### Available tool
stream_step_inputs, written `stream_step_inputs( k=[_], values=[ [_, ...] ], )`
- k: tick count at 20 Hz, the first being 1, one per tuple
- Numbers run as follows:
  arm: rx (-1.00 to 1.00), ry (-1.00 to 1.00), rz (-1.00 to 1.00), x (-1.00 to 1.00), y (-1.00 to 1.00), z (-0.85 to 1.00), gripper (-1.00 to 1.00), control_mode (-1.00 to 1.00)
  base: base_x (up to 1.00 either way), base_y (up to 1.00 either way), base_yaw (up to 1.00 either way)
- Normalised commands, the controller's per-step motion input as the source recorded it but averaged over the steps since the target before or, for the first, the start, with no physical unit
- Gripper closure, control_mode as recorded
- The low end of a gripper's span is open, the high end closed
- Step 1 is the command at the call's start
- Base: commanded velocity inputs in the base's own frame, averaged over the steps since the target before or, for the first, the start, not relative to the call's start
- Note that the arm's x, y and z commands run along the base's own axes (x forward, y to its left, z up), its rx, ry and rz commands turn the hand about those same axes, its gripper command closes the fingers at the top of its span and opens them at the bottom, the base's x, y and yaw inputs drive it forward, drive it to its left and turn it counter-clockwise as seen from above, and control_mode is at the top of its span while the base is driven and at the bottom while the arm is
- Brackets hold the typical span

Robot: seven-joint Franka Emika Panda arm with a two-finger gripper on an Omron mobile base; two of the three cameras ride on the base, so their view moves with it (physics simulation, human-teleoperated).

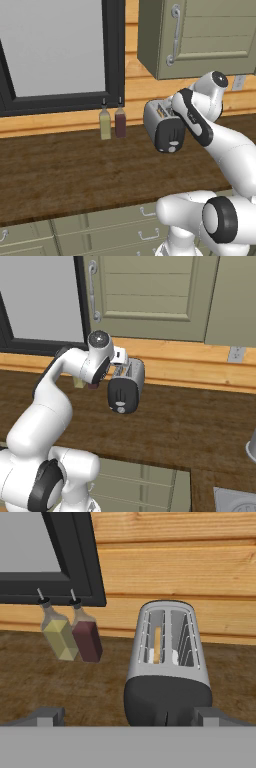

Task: Start the toaster. Once the lever pops up, take the bread to the plate on the dining counter.

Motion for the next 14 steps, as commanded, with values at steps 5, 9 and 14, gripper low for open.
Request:
stream_step_inputs(
  k=[5,9,14],
  values=[
    [0.0,0.0,0.0,0.0,0.0,0.0,-1.0,-1.0,0.0,0.0,0.0],
    [0.0,0.0,0.0,0.0,0.0,0.0,-1.0,-1.0,0.0,0.0,0.0],
    [0.0,0.0,0.0,0.0,0.0,0.0,-1.0,-1.0,0.0,0.0,0.0]
  ],
)
